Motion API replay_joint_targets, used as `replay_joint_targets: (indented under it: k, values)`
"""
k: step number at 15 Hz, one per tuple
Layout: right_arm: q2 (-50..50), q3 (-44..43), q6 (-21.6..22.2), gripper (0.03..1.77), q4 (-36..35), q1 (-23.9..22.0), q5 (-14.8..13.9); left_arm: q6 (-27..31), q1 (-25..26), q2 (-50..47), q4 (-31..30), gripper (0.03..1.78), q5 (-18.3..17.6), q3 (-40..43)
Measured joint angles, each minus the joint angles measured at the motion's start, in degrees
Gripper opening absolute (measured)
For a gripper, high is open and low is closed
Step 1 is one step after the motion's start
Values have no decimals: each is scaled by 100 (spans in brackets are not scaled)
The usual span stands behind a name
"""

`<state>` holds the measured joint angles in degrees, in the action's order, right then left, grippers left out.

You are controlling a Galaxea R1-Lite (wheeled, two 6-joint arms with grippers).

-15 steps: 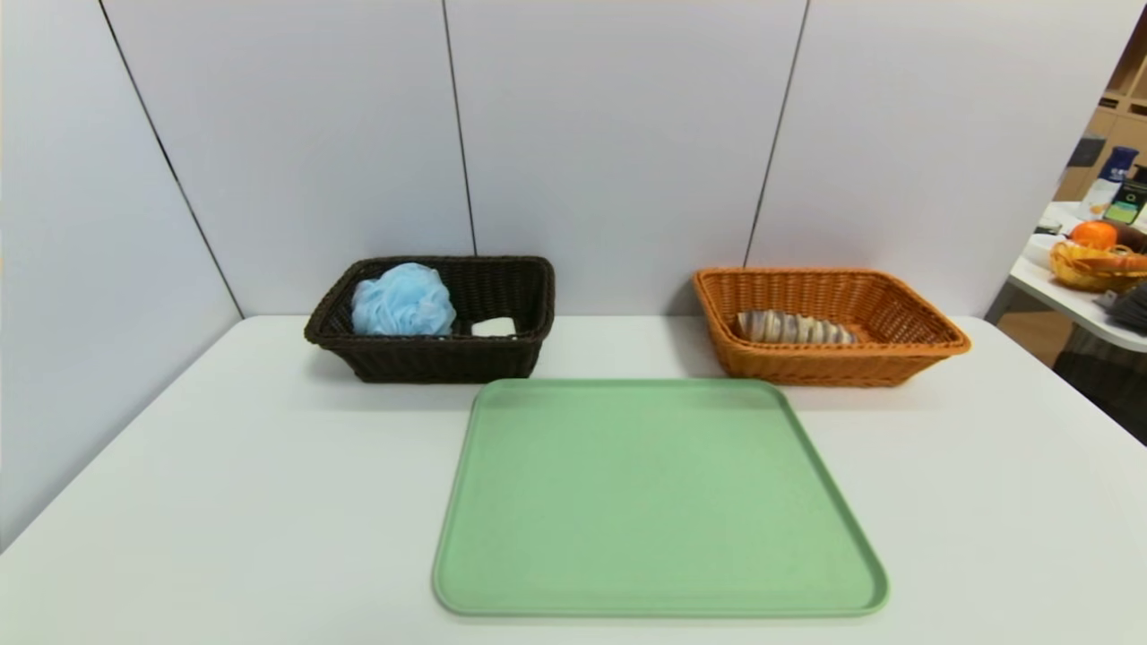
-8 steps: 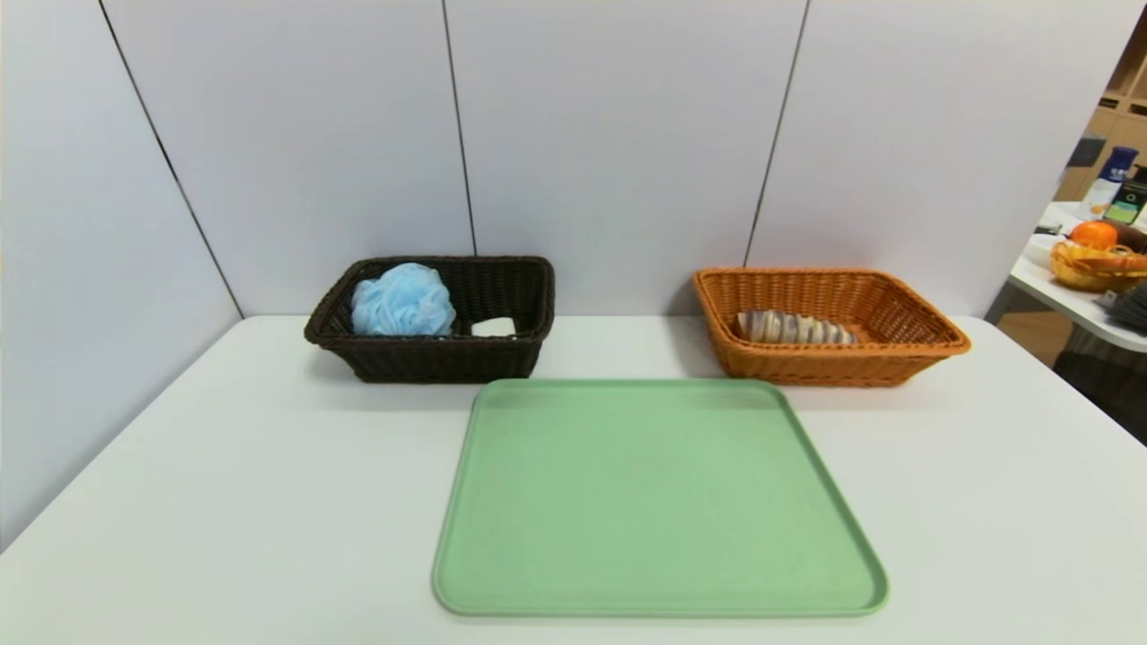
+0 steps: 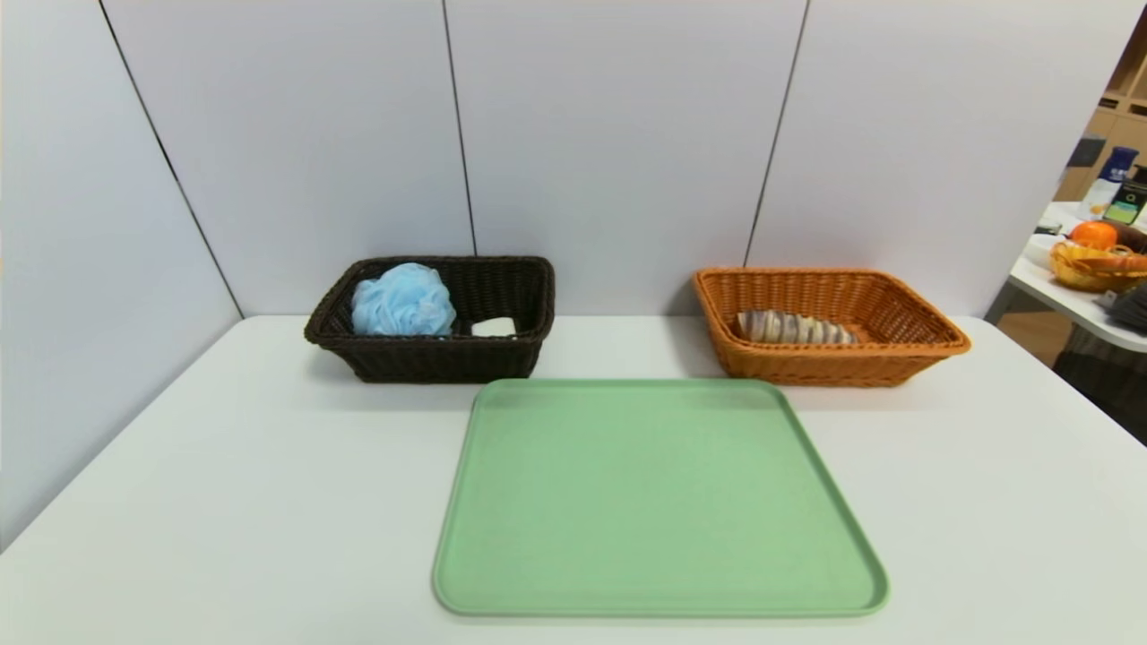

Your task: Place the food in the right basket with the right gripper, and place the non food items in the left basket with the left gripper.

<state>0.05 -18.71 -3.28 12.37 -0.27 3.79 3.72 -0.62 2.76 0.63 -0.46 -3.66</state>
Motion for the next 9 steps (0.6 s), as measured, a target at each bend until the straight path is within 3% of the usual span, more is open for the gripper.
replay_joint_targets:
  k: [2, 7, 9]
  values:
    - [-12, 430, 0, 170, -140, 0, -11, 0, 0, -116, -1, 169, -74, 171]
    - [-12, 1696, 78, 170, -1446, 2, -127, -6, 0, -265, -12, 169, -88, 350]
    - [-12, 1812, 85, 170, -1393, 6, -206, -4, 0, -271, -12, 169, -88, 355]
